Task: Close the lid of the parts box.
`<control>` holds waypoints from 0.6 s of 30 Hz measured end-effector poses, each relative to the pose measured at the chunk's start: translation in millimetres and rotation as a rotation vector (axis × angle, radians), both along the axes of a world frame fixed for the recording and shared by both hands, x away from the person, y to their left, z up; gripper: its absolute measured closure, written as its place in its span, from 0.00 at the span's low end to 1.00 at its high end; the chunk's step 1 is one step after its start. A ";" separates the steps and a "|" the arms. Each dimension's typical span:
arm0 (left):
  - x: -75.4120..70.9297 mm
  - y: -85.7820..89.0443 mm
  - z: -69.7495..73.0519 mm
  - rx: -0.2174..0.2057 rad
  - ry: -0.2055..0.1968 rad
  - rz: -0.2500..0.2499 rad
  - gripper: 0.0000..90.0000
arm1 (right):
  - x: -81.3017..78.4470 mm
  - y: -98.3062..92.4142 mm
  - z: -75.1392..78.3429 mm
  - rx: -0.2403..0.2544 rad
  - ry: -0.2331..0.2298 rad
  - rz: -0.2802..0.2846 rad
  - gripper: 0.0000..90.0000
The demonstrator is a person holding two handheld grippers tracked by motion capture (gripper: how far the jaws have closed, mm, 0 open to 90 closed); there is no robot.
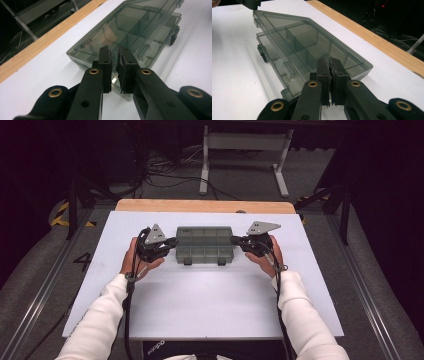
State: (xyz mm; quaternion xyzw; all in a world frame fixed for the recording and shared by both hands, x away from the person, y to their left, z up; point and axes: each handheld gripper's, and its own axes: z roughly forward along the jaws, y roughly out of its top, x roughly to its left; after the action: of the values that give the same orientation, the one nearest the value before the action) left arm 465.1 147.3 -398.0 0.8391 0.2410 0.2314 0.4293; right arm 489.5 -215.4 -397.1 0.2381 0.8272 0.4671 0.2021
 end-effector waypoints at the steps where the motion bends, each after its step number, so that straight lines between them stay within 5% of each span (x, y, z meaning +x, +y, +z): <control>1: -1.1 0.7 -0.4 0.000 -0.003 0.001 0.92 | -1.0 0.1 -0.4 -0.004 0.000 0.002 0.97; 18: -13.5 -5.5 -9.6 0.031 -0.005 -0.031 0.91 | -13.1 -4.9 -10.0 0.003 0.021 0.003 0.97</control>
State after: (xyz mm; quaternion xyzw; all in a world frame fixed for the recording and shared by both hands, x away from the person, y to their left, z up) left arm 451.6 141.8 -407.6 0.8488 0.2232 0.2303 0.4204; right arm 476.4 -220.3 -407.1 0.2422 0.8289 0.4662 0.1922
